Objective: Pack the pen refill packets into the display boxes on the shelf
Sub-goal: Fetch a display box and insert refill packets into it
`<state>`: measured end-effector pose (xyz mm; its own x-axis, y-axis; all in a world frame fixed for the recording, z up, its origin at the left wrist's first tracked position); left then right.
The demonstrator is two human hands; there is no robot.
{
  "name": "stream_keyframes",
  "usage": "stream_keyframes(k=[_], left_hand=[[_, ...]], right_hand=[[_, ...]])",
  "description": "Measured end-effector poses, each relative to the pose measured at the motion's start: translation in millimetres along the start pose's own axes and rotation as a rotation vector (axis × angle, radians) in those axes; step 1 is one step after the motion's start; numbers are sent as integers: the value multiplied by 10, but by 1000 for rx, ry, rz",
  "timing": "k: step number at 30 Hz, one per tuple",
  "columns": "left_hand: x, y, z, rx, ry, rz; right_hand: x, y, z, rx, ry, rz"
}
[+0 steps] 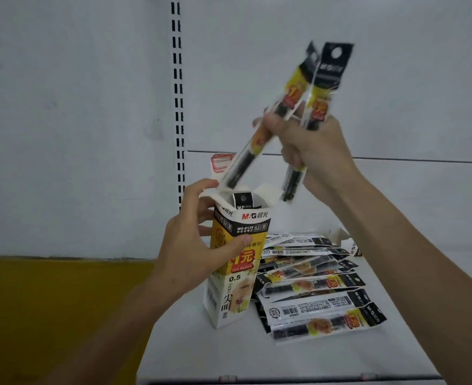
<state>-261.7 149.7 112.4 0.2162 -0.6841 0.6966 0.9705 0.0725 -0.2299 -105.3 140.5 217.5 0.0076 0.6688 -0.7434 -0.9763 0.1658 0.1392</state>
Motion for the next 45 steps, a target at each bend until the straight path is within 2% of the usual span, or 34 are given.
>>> stream_keyframes(k=[5, 9, 11, 15, 18, 21, 23, 31, 34, 38, 40, 43, 45], left_hand=[[-2, -11, -21, -4, 0, -21], [-26, -8, -22, 3, 2, -22], [-33, 0, -28, 3, 1, -22], [-69, 5, -12, 9, -20, -10], [-99, 6, -3, 8, -26, -2], [-121, 13, 8, 4, -40, -6], [-123, 16, 12, 2, -42, -4], [-118, 24, 1, -23, -33, -9], [-120, 19, 0, -18, -30, -13], [-108, 22, 0, -12, -15, -8], [-115, 18, 7, -3, -26, -10], [-129, -1, 12, 9, -34, -9], [-129, 0, 7, 10, -29, -5]], right_hand=[[150, 79, -142, -176, 106, -236], [237, 192, -270, -356, 144, -562], [253, 211, -307, -374, 155, -582], [162, 72, -159, -83, 116, -386], [18, -65, -61, 112, 12, -221], [-178, -219, -1, 282, -98, -215], [-265, -257, 3, 328, -132, -218], [-272, -93, -18, 106, -245, -199], [-155, 17, -23, -134, -171, -306], [235, 119, -152, -493, 46, -613], [325, 63, -135, -455, 93, -541], [228, -23, -49, -259, -21, -342], [238, 13, -65, -264, -62, -424]])
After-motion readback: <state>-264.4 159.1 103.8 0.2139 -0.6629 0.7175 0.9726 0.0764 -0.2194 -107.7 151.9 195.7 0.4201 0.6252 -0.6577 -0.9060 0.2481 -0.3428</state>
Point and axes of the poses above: each hand's wrist, its own z-axis towards the middle knuckle, its own y-axis out of the palm, x = y × z, the point moved 6 cm from there along z, towards the middle knuckle, and after that the axes turned 8 degrees about x, right-handed, at the moved point
